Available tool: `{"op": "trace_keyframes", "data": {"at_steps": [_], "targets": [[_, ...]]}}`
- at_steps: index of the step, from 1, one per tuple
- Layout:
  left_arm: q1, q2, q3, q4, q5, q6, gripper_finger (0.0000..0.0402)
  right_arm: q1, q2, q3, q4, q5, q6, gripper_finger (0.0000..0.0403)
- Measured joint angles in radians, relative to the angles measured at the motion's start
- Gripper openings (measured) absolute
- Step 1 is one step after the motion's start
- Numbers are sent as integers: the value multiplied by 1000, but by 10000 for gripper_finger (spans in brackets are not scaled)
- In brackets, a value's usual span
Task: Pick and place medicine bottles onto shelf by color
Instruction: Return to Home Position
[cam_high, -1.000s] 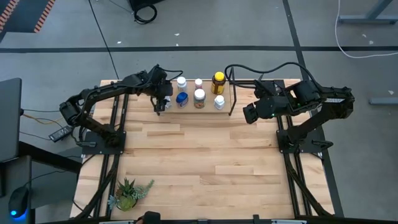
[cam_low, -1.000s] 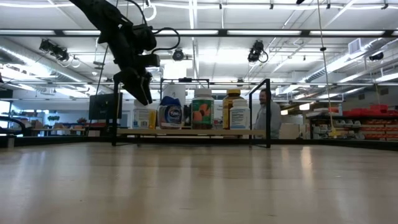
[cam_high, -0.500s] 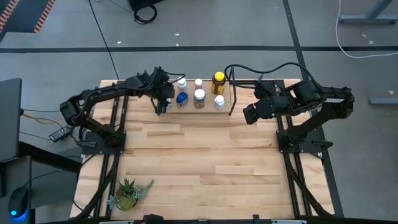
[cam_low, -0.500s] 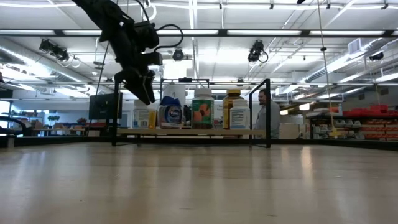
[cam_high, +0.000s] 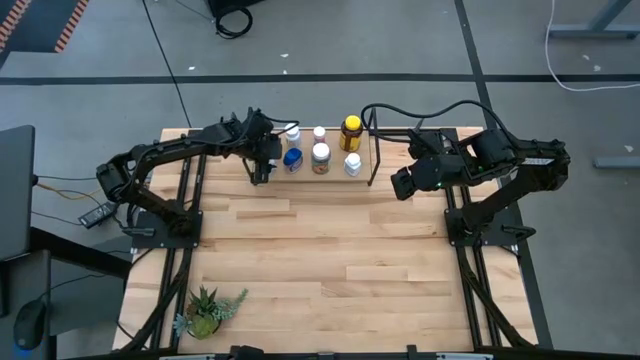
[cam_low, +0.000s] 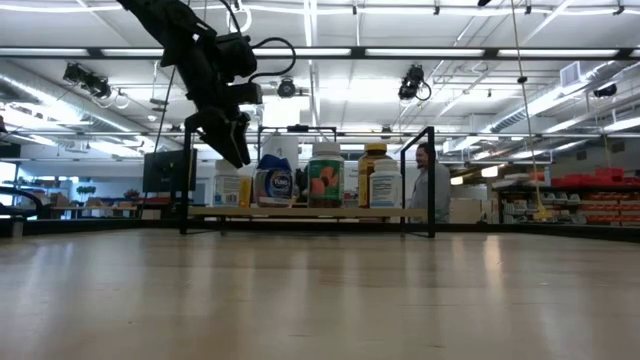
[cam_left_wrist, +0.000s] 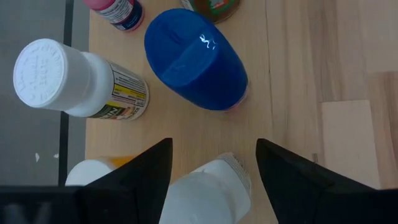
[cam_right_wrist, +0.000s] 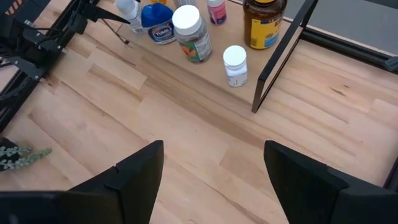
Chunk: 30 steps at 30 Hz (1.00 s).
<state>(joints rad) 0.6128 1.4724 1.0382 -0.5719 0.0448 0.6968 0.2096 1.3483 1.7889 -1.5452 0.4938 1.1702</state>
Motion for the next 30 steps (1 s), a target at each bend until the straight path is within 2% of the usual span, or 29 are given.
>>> {"op": "trace_keyframes", "data": {"at_steps": [30], "targets": [[0,0,0,2,-13,5,234,0,0,0,0,-17,13,282]]}}
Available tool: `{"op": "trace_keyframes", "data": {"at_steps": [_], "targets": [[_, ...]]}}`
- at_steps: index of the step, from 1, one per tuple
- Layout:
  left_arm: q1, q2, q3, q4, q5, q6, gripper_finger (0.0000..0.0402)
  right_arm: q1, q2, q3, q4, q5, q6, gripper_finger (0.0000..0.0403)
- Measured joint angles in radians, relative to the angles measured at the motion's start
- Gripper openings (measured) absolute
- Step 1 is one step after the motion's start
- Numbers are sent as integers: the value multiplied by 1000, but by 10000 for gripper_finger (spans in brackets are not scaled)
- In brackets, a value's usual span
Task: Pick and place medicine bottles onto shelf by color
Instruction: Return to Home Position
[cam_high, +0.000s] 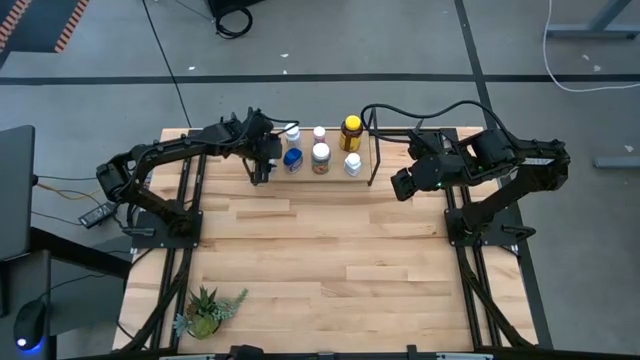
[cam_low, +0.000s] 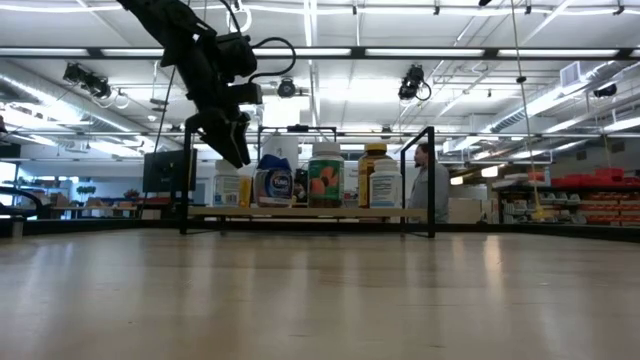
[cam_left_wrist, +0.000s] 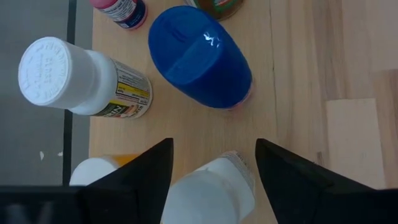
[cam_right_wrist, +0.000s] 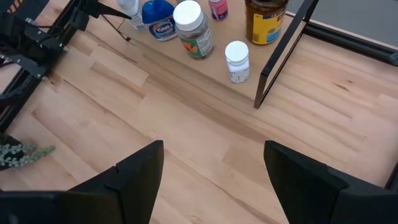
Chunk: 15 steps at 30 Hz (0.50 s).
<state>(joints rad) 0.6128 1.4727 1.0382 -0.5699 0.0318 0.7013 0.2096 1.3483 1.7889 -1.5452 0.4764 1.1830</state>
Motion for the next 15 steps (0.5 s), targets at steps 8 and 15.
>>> {"op": "trace_keyframes", "data": {"at_steps": [8,15], "targets": [[0,0,0,14,-5,-2,235,0,0,0,0,-4,2,282],[0,0,0,27,-5,-6,230,0,0,0,0,-22,-8,282]]}}
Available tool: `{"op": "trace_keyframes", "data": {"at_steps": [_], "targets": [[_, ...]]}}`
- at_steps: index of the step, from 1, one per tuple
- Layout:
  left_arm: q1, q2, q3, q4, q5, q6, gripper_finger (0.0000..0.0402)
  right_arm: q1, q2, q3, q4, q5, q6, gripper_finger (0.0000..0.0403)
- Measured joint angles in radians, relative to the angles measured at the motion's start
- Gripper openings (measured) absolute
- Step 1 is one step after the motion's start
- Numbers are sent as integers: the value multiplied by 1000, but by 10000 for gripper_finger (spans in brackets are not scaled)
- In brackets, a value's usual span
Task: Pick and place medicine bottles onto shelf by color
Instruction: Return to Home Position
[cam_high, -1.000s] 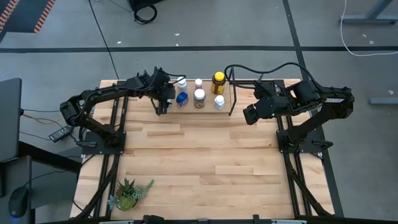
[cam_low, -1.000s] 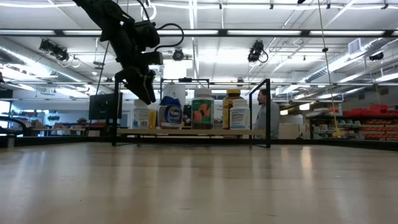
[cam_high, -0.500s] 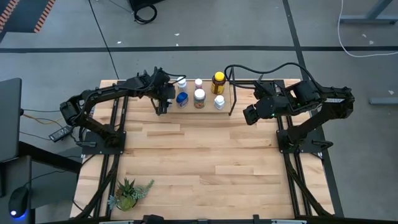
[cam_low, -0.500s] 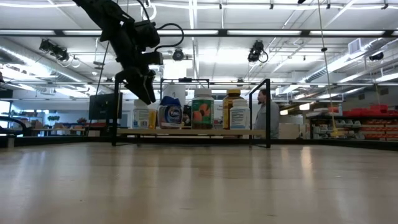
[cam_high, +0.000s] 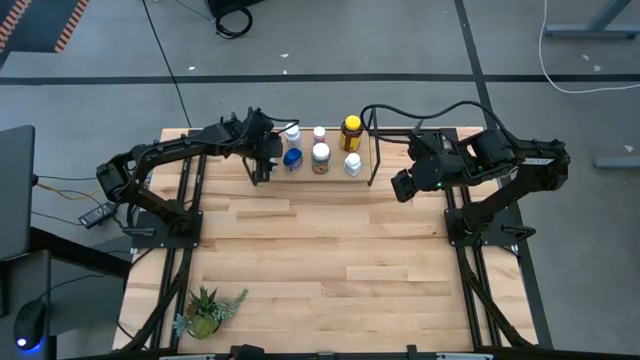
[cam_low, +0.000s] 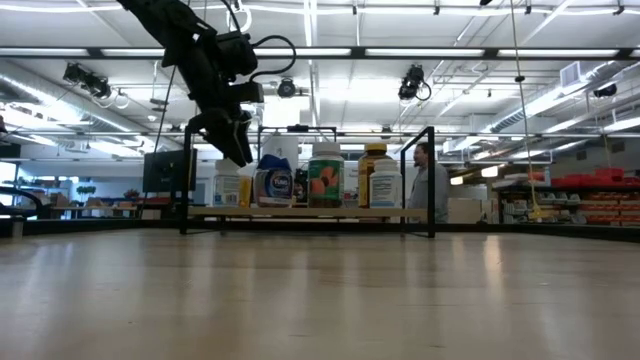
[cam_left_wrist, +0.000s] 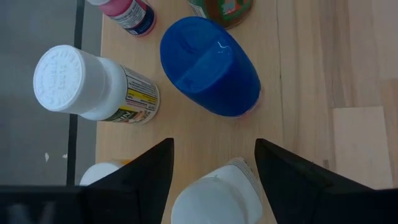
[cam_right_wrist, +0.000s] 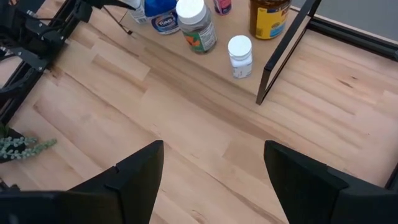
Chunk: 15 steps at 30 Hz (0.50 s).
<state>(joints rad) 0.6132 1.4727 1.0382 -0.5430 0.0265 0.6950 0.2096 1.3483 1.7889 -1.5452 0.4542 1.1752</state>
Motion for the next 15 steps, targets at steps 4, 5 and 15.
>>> {"op": "trace_keyframes", "data": {"at_steps": [4,5,15], "targets": [[0,0,0,0,0,-9,229,0,0,0,0,-8,-22,282],[0,0,0,0,0,-10,229,0,0,0,0,-11,-21,282],[0,0,0,2,0,-11,228,0,0,0,-1,-37,-68,282]]}}
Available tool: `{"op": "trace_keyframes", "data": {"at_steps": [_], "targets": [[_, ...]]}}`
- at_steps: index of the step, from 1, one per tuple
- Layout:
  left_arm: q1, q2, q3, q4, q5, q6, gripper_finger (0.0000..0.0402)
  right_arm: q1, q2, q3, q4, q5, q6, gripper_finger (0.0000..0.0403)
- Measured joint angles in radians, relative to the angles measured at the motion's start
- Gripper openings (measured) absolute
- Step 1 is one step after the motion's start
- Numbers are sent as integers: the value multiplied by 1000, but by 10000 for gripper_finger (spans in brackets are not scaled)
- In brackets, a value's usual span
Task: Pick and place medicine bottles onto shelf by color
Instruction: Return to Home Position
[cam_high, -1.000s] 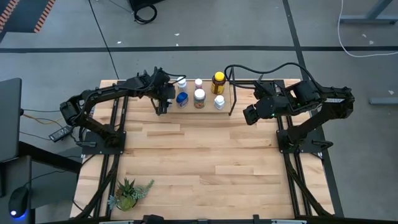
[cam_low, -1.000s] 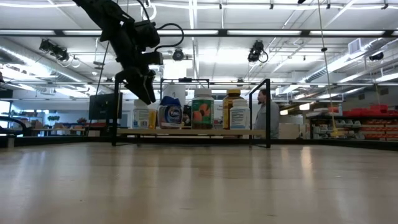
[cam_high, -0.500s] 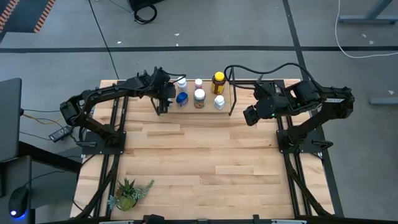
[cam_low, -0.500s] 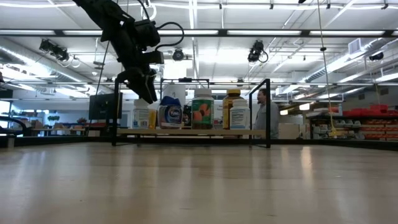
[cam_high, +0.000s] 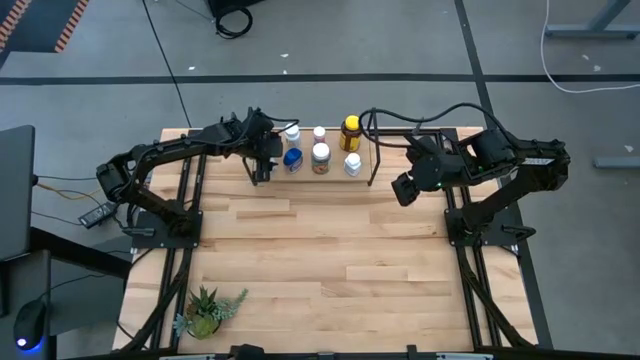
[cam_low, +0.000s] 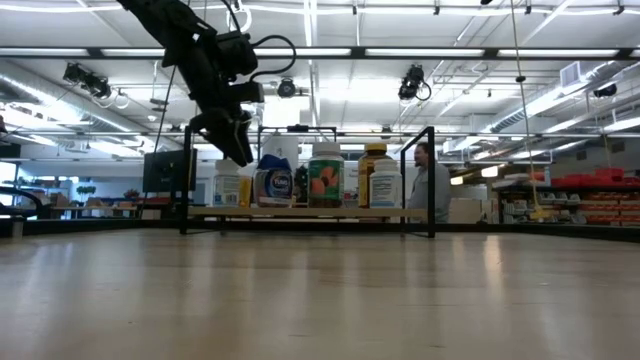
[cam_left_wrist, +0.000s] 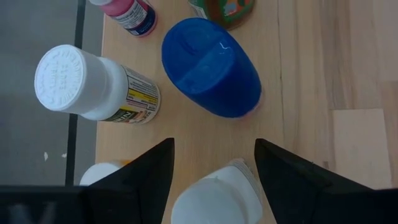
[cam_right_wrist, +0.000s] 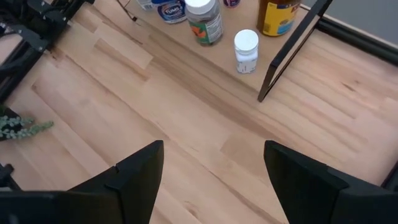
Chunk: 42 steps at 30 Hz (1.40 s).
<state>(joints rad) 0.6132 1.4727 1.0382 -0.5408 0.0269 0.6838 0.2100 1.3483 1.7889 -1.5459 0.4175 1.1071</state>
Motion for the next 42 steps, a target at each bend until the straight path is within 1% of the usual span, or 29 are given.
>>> {"op": "trace_keyframes", "data": {"at_steps": [12,26,29,31,36,42], "targets": [[0,0,0,36,0,-3,228,0,0,0,0,0,-38,282],[0,0,0,59,0,2,224,0,0,0,0,9,-39,282],[0,0,0,61,0,2,220,0,0,0,0,38,-32,282],[0,0,0,65,0,1,217,0,0,0,0,62,5,282],[-3,0,0,87,0,0,211,0,0,0,0,85,93,282],[-6,0,50,89,-67,5,206,-13,0,0,1,173,45,282]]}}
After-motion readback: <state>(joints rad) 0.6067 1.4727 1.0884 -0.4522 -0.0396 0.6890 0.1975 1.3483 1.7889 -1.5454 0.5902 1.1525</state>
